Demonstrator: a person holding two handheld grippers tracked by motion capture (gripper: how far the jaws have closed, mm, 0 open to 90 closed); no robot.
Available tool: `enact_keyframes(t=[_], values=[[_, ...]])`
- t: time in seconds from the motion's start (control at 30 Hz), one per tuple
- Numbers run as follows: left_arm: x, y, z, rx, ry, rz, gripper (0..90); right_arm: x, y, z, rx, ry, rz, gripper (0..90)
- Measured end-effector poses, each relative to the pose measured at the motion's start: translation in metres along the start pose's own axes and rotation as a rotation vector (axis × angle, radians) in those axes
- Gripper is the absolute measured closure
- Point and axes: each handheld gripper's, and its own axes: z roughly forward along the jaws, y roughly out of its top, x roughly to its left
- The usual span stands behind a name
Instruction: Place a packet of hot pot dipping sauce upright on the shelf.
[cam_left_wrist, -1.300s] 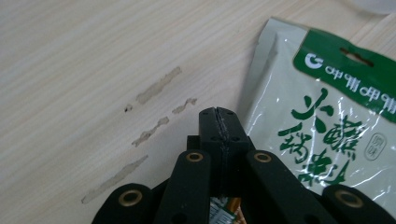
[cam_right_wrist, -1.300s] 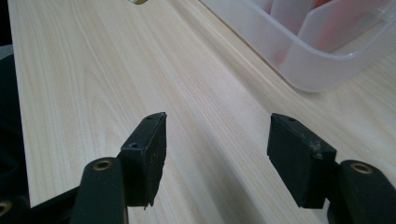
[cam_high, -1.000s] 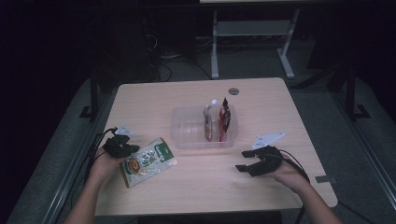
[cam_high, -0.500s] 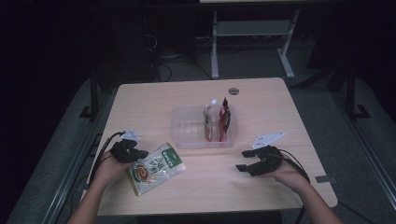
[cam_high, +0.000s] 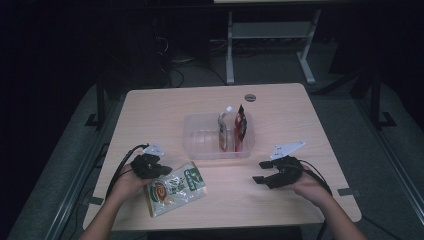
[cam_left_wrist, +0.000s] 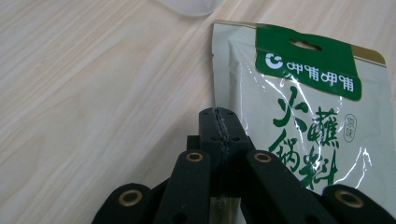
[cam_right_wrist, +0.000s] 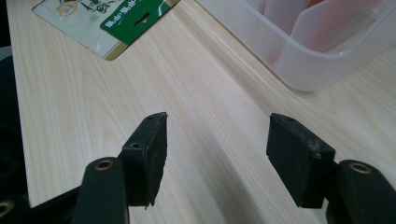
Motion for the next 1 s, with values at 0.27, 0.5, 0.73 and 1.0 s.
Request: enact_keyframes(t=[0.27, 0.5, 0.73, 1.0], values=[[-0.005, 0.0, -0.022, -0.058, -0.015, -0.012, 77.3, -0.001, -0.001, -0.001, 0.001, 0.002, 0.011, 37.7], [-0.024, -0.011, -0.035, -0.024, -0.001, -0.011, 48.0, -0.002, -0.001, -0.003, 0.0, -0.006, 0.02, 37.3], [-0.041, -0.027, -0.034, -0.02, 0.012, 0.022, 36.0, -0.001, -0.001, 0.0, 0.007, -0.004, 0.022, 36.7], [-0.033, -0.024, -0.017, -0.047, -0.004, 0.052, 32.7, -0.001, 0.0, 0.002, 0.015, 0.003, 0.014, 36.6]])
